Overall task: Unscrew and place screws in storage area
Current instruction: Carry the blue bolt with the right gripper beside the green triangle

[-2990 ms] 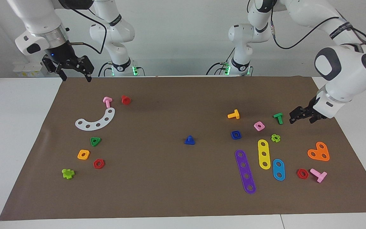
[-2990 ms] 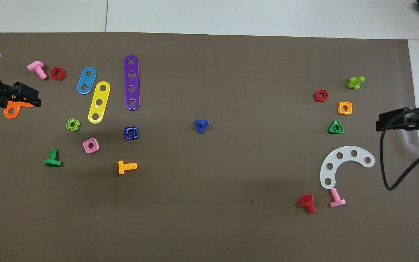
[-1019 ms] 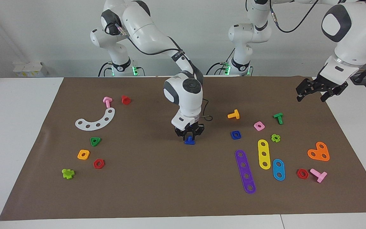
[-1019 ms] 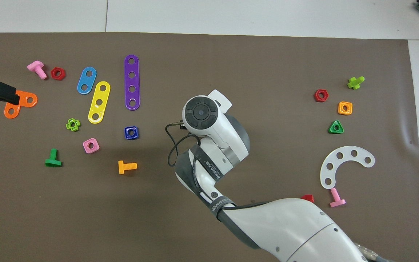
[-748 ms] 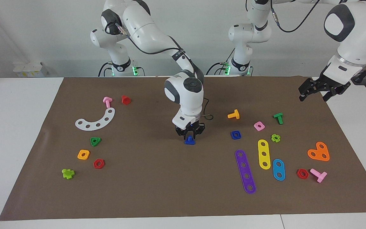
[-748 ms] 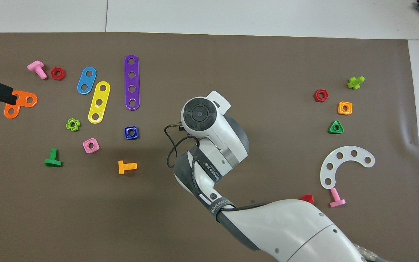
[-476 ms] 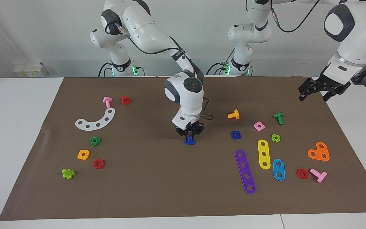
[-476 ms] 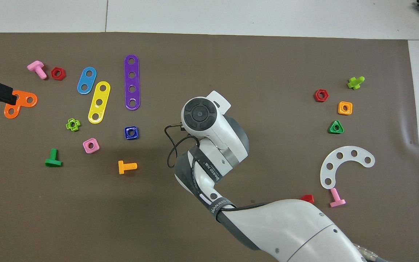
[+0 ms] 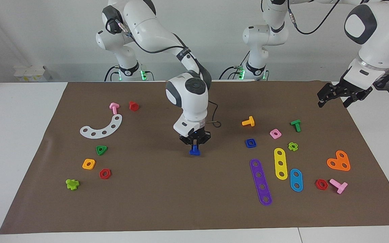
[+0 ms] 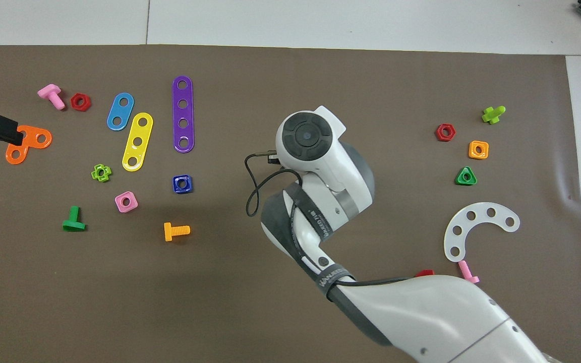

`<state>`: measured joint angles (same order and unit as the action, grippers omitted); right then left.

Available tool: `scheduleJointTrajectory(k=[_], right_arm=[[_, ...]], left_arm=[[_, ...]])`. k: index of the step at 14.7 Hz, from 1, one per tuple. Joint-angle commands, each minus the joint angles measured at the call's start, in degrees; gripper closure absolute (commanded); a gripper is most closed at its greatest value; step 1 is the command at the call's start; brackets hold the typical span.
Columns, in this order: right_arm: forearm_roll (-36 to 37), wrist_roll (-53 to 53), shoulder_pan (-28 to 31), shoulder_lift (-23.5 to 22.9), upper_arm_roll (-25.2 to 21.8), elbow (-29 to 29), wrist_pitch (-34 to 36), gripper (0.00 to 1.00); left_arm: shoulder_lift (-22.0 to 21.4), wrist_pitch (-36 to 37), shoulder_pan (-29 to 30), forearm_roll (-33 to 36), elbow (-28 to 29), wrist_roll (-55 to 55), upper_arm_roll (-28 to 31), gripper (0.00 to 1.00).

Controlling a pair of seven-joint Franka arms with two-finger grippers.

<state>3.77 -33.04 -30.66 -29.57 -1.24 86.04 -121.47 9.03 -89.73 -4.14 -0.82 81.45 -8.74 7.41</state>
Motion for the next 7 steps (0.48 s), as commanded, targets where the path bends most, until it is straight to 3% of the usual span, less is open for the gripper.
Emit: scheduleJointTrajectory(k=[1, 3, 7], right_arm=[[-0.6, 8.0, 8.7, 11.3, 0.9, 8.1, 3.8, 1.00], [-1.7, 15.1, 14.8, 16.0, 0.9, 14.5, 4.2, 1.00], [-5.9, 29.0, 24.5, 18.8, 0.9, 23.8, -0.2, 1.00]], left_arm=[[-2.1, -1.3, -0.3, 1.3, 2.8, 0.3, 0.0, 0.00], [-2.1, -1.4, -0.3, 1.3, 2.8, 0.3, 0.0, 0.00], [-2.1, -1.3, -0.3, 1.3, 2.8, 0.3, 0.0, 0.00]])
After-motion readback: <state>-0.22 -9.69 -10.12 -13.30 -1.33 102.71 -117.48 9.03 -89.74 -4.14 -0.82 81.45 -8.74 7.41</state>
